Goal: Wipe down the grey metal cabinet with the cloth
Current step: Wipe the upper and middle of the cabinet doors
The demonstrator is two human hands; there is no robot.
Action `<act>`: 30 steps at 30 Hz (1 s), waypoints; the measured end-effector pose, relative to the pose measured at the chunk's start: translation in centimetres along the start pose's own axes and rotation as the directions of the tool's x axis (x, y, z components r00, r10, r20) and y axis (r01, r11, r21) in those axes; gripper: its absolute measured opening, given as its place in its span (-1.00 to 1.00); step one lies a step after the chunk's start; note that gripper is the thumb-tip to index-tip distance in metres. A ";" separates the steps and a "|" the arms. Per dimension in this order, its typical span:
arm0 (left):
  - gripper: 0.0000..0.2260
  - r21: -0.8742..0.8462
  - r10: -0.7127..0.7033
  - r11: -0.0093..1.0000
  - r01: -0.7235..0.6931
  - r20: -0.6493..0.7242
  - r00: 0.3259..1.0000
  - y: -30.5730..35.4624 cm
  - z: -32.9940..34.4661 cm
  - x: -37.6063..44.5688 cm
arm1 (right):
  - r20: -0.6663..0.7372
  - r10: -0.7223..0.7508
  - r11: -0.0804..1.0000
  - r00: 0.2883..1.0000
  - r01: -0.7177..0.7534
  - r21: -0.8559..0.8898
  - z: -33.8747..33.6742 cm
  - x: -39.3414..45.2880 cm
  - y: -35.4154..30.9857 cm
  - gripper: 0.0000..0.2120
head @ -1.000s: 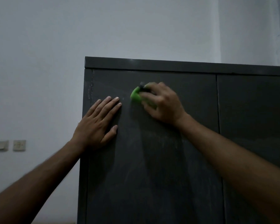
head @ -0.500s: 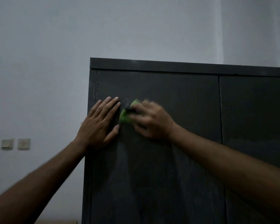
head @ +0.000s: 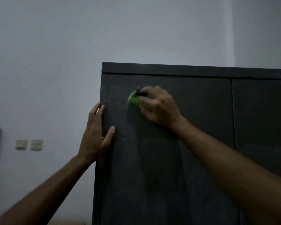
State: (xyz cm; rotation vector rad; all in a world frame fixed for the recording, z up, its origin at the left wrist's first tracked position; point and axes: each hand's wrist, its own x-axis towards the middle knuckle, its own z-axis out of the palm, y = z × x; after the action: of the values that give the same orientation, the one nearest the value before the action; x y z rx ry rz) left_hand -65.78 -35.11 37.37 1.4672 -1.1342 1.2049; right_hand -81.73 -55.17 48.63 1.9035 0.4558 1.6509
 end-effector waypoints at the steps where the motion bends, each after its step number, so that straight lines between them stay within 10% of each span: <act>1: -0.27 -0.018 -0.014 1.000 0.014 -0.009 1.000 0.2 0.1 0.0 | -0.070 0.264 0.964 0.962 -0.265 0.007 0.1 0.5 -0.3 -0.74; 3: -0.27 -0.051 -0.065 0.997 0.064 -0.018 0.998 0.7 0.4 -0.1 | -0.123 0.352 0.934 0.928 -0.358 -0.024 1.4 0.4 -2.1 -0.71; 5: -0.26 -0.065 -0.101 0.993 0.100 -0.014 0.995 0.7 0.3 -0.3 | 0.063 -0.068 0.998 0.996 0.068 0.005 2.4 -0.6 -3.8 -0.68; 7: -0.26 -0.080 -0.098 0.992 0.097 -0.006 0.995 0.5 0.1 -0.5 | 0.202 -0.386 0.922 0.900 0.383 0.056 1.5 -0.3 -2.9 -0.67; 9: -0.26 -0.117 -0.102 0.988 0.102 0.008 0.995 0.3 0.0 -0.6 | 0.146 -0.255 0.966 0.956 0.257 0.005 1.0 1.4 -1.4 -0.71; 12: -0.25 -0.163 -0.144 0.976 0.144 0.014 0.990 0.4 -0.1 -0.8 | -0.061 0.333 0.942 0.941 -0.334 -0.019 1.4 2.6 -2.1 -0.72; 15: -0.28 -0.206 -0.177 0.962 0.181 0.037 0.983 0.4 -0.5 -0.6 | 0.091 -0.123 0.992 0.988 0.120 0.032 3.0 1.1 -5.2 -0.66; 17: -0.31 -0.243 -0.188 0.951 0.193 0.044 0.981 0.5 -0.8 -0.5 | 0.233 -0.429 0.902 0.873 0.428 0.058 2.4 1.2 -4.4 -0.64; 22: -0.38 -0.361 -0.234 0.906 0.222 0.010 0.972 0.8 -0.8 -0.4 | 0.003 0.281 0.959 0.960 -0.281 -0.026 2.7 5.3 -3.3 -0.69; 24: -0.45 -0.444 -0.252 0.865 0.235 0.022 0.967 0.6 -0.9 -0.3 | 0.074 0.038 0.999 0.996 -0.037 -0.022 4.0 4.6 -5.6 -0.66; 27: -0.53 -0.592 -0.325 0.757 0.279 0.029 0.945 0.3 -0.9 -0.3 | 0.278 -0.414 0.906 0.867 0.420 0.041 3.6 4.5 -5.2 -0.64; 30: -0.52 -0.640 -0.384 0.702 0.311 0.027 0.923 -0.1 -0.6 -0.3 | 0.110 0.026 0.998 0.994 -0.019 -0.062 3.2 7.8 -3.3 -0.67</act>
State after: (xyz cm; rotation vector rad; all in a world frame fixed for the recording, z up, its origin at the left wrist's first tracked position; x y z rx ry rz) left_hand -65.86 -34.50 37.12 1.0025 -0.9910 0.5327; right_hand -76.83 -48.59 52.44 1.9499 0.3369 1.5468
